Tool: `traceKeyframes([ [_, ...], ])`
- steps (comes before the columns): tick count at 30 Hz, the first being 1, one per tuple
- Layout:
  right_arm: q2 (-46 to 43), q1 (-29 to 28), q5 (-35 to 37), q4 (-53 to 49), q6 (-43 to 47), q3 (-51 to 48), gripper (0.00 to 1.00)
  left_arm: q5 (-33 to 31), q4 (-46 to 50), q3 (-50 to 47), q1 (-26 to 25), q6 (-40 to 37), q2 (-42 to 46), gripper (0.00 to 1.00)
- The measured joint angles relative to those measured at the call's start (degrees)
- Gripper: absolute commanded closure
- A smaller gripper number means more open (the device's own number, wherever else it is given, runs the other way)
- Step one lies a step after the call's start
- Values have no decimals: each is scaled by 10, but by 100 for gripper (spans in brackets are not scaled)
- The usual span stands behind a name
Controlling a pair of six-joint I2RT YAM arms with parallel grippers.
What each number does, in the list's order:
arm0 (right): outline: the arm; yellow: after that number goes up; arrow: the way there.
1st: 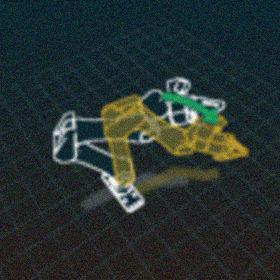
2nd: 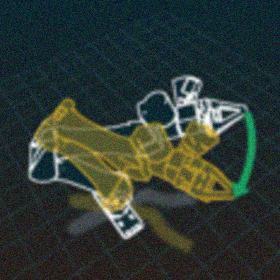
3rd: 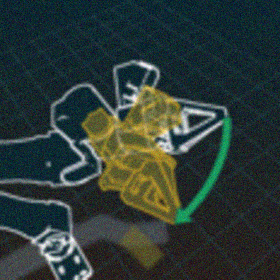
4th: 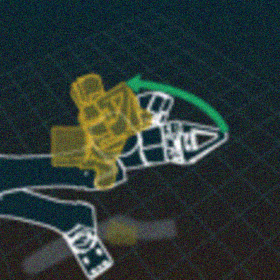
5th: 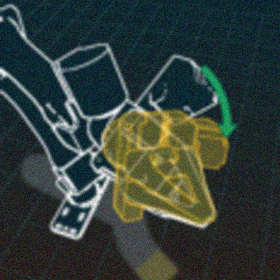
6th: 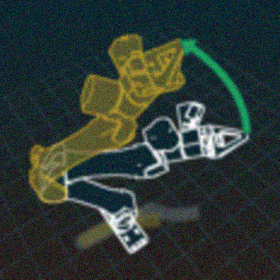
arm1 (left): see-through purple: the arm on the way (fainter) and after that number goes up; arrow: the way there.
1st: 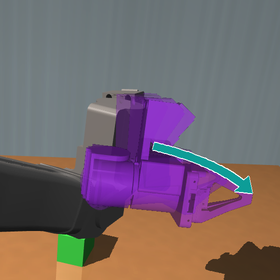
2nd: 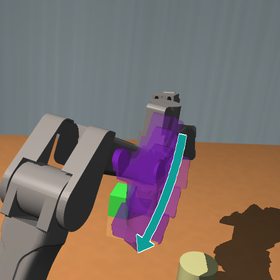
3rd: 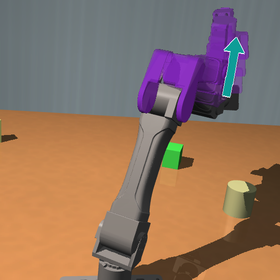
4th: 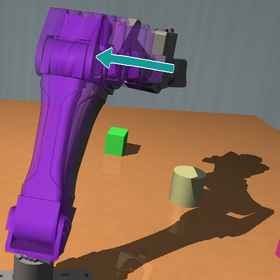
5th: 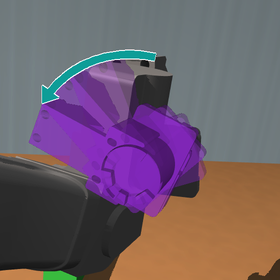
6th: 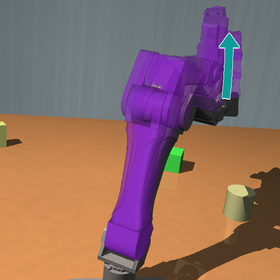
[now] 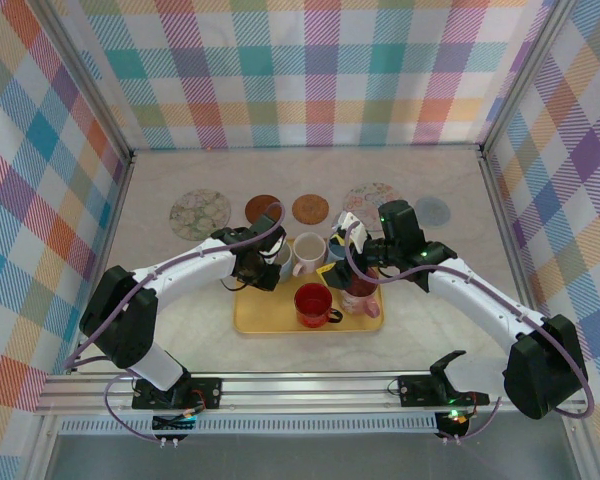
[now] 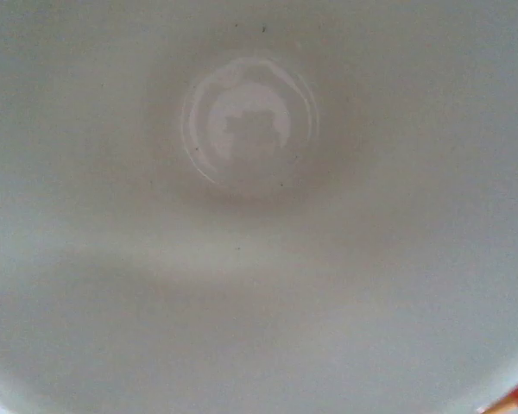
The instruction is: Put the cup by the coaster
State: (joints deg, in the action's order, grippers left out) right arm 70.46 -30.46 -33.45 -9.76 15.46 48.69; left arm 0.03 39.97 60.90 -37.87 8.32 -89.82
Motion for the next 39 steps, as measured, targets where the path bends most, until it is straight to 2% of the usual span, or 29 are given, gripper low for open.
traceKeyframes([
  [15,0,0,0,16,0,1,1,-70,26,5,0,29,2,100],
  [24,25,0,-5,21,0,28,1,-125,49,52,12,39,37,100],
  [27,35,0,-11,23,-4,43,1,-128,49,68,31,36,48,100],
  [39,94,0,-37,23,-27,127,1,-99,33,97,163,-7,49,100],
])
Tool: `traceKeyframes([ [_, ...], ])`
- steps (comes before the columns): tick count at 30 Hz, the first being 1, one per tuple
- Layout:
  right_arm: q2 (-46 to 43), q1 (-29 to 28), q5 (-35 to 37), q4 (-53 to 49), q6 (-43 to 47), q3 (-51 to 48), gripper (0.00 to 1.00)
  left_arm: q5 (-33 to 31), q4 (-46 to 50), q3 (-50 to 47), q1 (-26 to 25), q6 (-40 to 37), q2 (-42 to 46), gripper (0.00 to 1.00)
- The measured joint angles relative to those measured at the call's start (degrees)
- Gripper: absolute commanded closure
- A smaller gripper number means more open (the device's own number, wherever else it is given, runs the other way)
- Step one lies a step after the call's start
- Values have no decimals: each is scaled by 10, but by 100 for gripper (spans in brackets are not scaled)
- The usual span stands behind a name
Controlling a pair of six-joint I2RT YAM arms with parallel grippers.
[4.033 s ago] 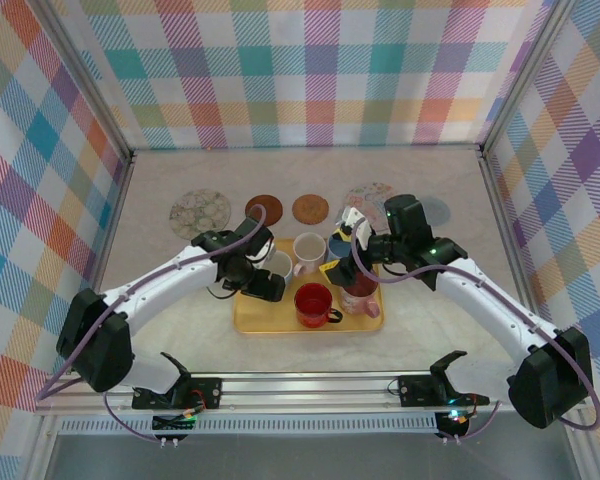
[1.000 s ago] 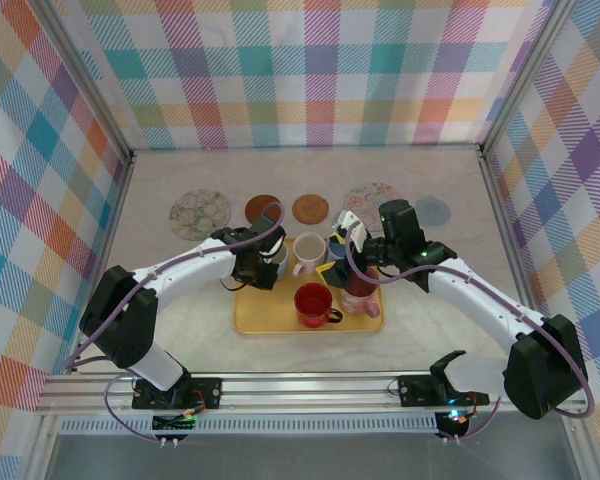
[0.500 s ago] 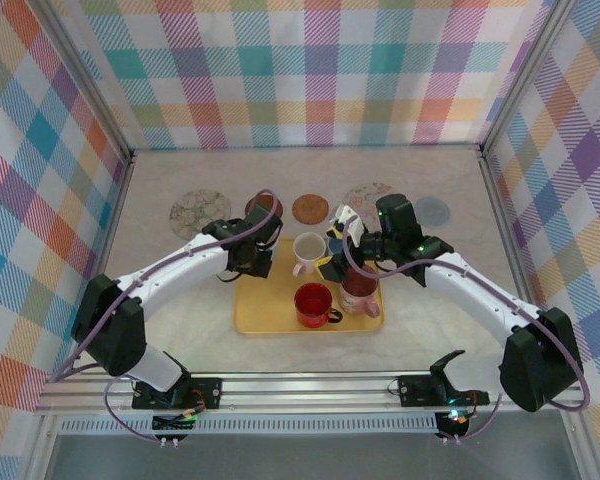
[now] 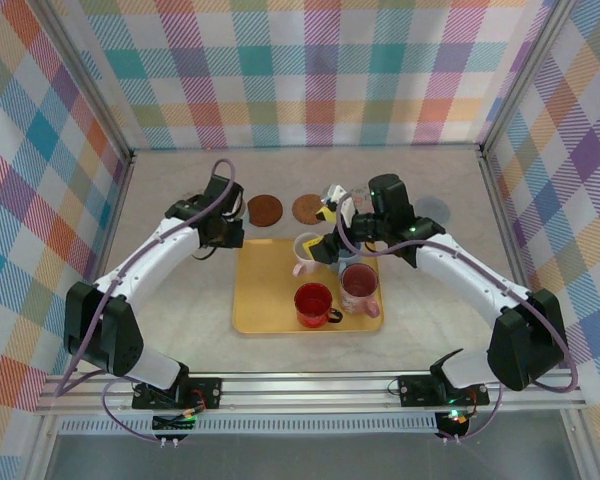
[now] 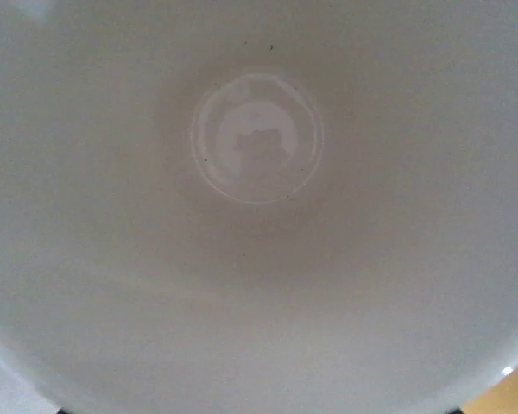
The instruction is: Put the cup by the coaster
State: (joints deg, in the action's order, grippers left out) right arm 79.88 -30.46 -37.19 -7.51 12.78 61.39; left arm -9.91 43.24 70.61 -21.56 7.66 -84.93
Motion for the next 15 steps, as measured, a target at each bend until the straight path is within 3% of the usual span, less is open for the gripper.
traceKeyframes([
  [15,80,-11,-10,1,-34,77,1,18,-36,20,106,-58,-46,100],
])
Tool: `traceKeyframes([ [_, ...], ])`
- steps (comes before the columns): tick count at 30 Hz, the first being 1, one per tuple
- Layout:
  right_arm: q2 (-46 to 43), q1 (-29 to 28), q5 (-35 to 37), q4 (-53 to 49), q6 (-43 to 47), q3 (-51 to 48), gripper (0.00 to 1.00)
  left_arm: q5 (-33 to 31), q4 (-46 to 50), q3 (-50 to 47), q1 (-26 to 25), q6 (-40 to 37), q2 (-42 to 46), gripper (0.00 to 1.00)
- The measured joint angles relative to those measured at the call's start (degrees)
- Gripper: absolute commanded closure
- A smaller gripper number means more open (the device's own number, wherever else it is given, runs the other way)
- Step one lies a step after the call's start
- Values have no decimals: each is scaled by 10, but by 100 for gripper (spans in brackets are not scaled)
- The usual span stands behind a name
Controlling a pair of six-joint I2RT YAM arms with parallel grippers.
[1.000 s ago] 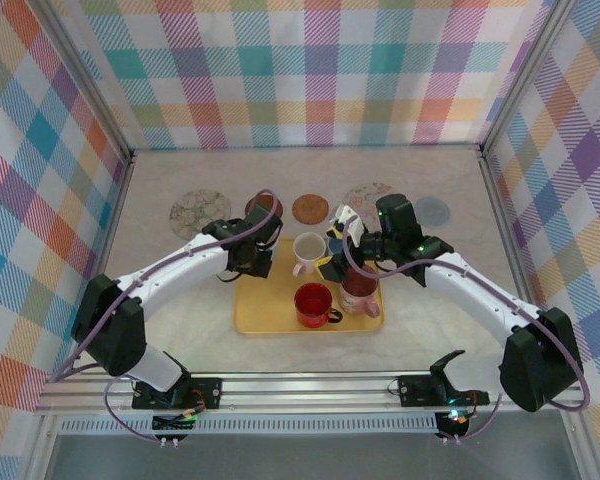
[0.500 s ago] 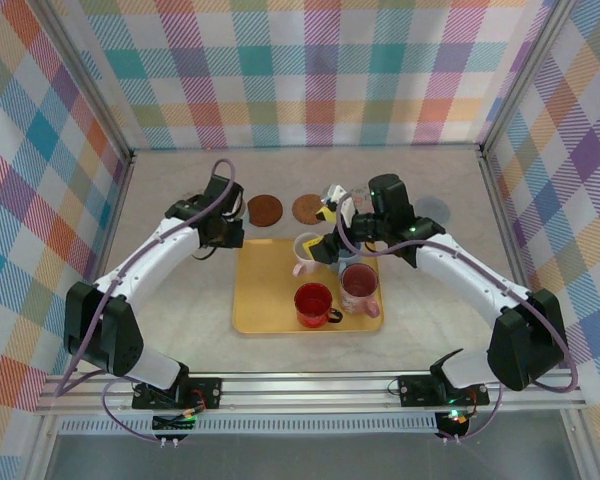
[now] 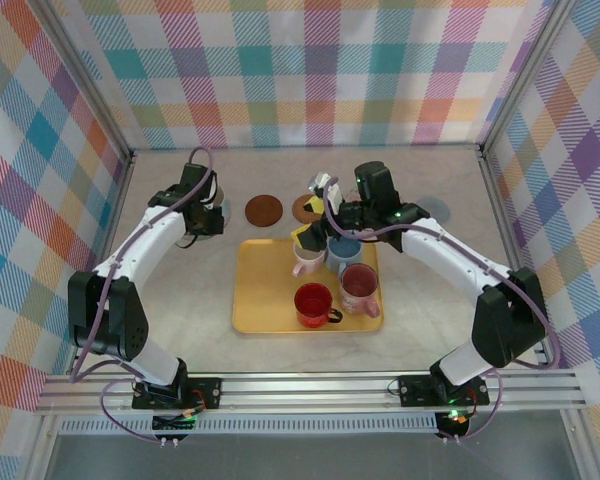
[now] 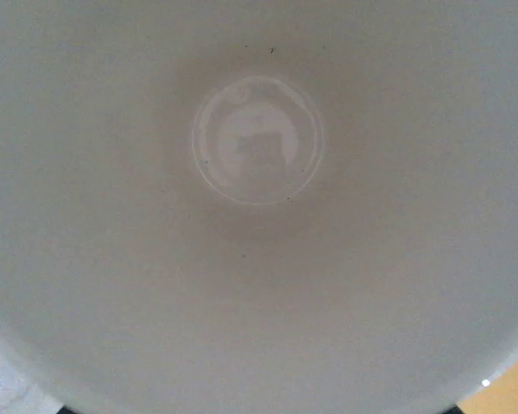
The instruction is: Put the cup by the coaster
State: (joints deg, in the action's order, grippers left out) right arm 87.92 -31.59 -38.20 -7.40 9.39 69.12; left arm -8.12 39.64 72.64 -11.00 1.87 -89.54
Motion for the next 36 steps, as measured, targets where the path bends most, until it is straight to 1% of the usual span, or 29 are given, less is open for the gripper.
traceKeyframes([
  [6,36,-8,2,-3,-28,25,1,4,-37,0,33,0,-28,100],
  [14,78,-23,2,-13,-45,68,1,17,-84,2,81,0,-89,100],
  [26,116,-23,3,-41,-45,107,1,41,-114,56,105,0,-173,100],
  [36,118,-23,7,-48,-45,108,1,46,-113,60,106,-2,-181,96],
])
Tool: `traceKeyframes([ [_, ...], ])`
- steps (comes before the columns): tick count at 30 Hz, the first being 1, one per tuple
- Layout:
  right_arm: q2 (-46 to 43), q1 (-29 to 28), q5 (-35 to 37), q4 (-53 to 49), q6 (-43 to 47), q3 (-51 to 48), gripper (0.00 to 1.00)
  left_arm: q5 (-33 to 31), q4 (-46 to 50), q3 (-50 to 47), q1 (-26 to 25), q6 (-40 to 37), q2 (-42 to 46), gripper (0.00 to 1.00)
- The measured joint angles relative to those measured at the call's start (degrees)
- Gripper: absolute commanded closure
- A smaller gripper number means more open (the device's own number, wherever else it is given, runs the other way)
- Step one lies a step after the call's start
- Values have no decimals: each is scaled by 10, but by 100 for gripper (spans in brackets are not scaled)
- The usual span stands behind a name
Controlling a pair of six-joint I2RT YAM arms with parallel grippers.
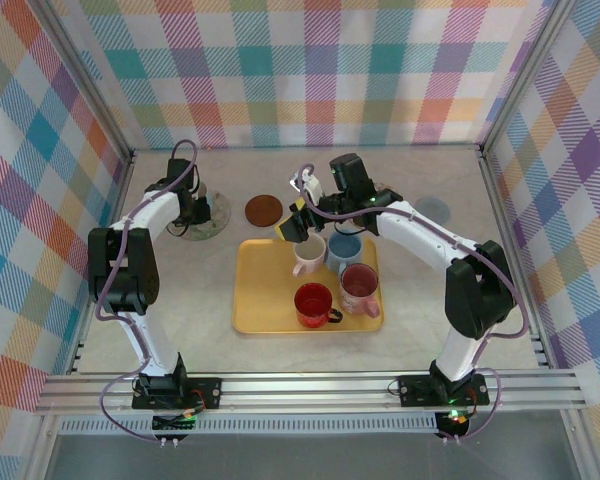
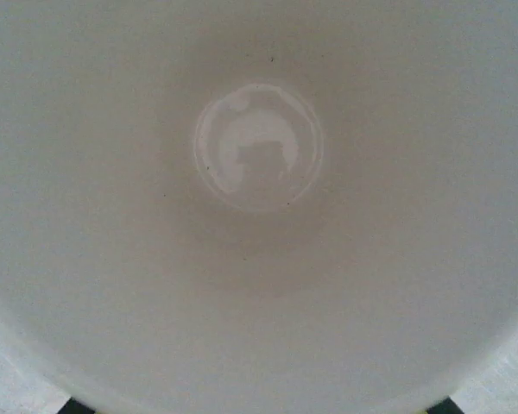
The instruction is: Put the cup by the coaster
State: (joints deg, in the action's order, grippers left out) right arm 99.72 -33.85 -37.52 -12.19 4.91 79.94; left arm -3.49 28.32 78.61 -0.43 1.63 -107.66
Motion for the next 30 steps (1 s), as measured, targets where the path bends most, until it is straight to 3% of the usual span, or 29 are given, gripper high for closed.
traceKeyframes([
  [18,-1,0,26,-30,37,0,1,-2,-3,-10,0,-22,3,88],
  [30,-7,0,25,-31,40,-5,1,-7,-18,-31,0,-36,55,58],
])
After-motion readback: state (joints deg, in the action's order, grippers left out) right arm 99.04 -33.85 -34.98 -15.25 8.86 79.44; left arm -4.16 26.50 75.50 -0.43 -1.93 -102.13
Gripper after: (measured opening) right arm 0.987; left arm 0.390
